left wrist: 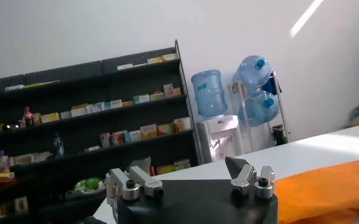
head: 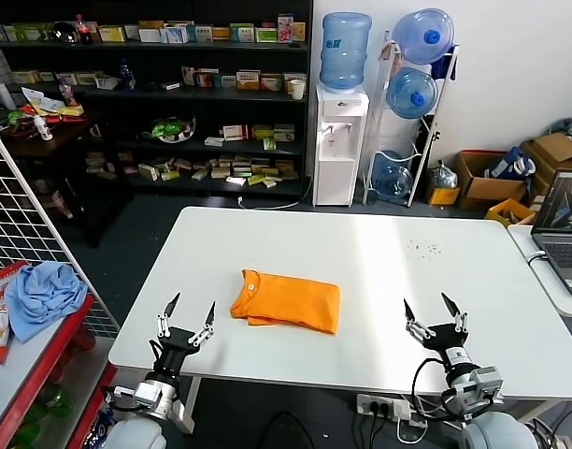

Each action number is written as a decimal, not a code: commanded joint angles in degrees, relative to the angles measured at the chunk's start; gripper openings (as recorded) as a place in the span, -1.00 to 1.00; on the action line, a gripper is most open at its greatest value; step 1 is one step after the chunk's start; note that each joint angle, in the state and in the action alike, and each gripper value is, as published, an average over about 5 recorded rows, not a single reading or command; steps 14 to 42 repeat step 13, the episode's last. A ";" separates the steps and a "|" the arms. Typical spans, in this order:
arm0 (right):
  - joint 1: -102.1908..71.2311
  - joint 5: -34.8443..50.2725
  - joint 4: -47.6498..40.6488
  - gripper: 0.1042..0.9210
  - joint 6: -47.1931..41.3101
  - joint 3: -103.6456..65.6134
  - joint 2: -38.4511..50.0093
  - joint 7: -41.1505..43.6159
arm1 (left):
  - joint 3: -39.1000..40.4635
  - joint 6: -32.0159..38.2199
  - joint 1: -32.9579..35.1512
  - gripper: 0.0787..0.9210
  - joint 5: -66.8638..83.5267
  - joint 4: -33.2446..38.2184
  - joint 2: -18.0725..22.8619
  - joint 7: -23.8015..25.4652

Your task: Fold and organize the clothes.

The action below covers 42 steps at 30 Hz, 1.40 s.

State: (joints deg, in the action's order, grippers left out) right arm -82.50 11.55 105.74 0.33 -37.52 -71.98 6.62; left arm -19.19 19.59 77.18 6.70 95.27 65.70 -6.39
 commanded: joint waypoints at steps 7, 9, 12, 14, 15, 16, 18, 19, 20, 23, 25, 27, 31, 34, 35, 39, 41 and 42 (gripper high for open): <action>-1.77 -1.29 1.30 0.76 1.93 -0.12 -0.44 0.57 | -1.40 -2.51 1.19 0.77 -1.24 1.91 0.23 1.58; -1.68 -1.28 1.05 0.76 2.15 -0.23 -0.32 0.47 | -1.65 -3.28 1.19 0.77 -1.15 2.15 0.18 1.74; -1.55 -1.04 0.90 0.76 2.32 -0.35 -0.08 0.42 | -2.02 -4.27 1.24 0.77 -0.90 2.67 0.18 1.73; -1.53 -0.98 0.90 0.76 2.35 -0.36 -0.02 0.41 | -2.10 -4.45 1.25 0.77 -0.80 2.80 0.19 1.73; -1.53 -0.98 0.90 0.76 2.35 -0.36 -0.02 0.41 | -2.10 -4.45 1.25 0.77 -0.80 2.80 0.19 1.73; -1.53 -0.98 0.90 0.76 2.35 -0.36 -0.02 0.41 | -2.10 -4.45 1.25 0.77 -0.80 2.80 0.19 1.73; -1.53 -0.98 0.90 0.76 2.35 -0.36 -0.02 0.41 | -2.10 -4.45 1.25 0.77 -0.80 2.80 0.19 1.73; -1.53 -0.98 0.90 0.76 2.35 -0.36 -0.02 0.41 | -2.10 -4.45 1.25 0.77 -0.80 2.80 0.19 1.73; -1.53 -0.98 0.90 0.76 2.35 -0.36 -0.02 0.41 | -2.10 -4.45 1.25 0.77 -0.80 2.80 0.19 1.73; -1.53 -0.98 0.90 0.76 2.35 -0.36 -0.02 0.41 | -2.10 -4.45 1.25 0.77 -0.80 2.80 0.19 1.73; -1.53 -0.98 0.90 0.76 2.35 -0.36 -0.02 0.41 | -2.10 -4.45 1.25 0.77 -0.80 2.80 0.19 1.73; -1.53 -0.98 0.90 0.76 2.35 -0.36 -0.02 0.41 | -2.10 -4.45 1.25 0.77 -0.80 2.80 0.19 1.73; -1.53 -0.98 0.90 0.76 2.35 -0.36 -0.02 0.41 | -2.10 -4.45 1.25 0.77 -0.80 2.80 0.19 1.73; -1.53 -0.98 0.90 0.76 2.35 -0.36 -0.02 0.41 | -2.10 -4.45 1.25 0.77 -0.80 2.80 0.19 1.73; -1.53 -0.98 0.90 0.76 2.35 -0.36 -0.02 0.41 | -2.10 -4.45 1.25 0.77 -0.80 2.80 0.19 1.73; -1.53 -0.98 0.90 0.76 2.35 -0.36 -0.02 0.41 | -2.10 -4.45 1.25 0.77 -0.80 2.80 0.19 1.73; -1.53 -0.98 0.90 0.76 2.35 -0.36 -0.02 0.41 | -2.10 -4.45 1.25 0.77 -0.80 2.80 0.19 1.73; -1.53 -0.98 0.90 0.76 2.35 -0.36 -0.02 0.41 | -2.10 -4.45 1.25 0.77 -0.80 2.80 0.19 1.73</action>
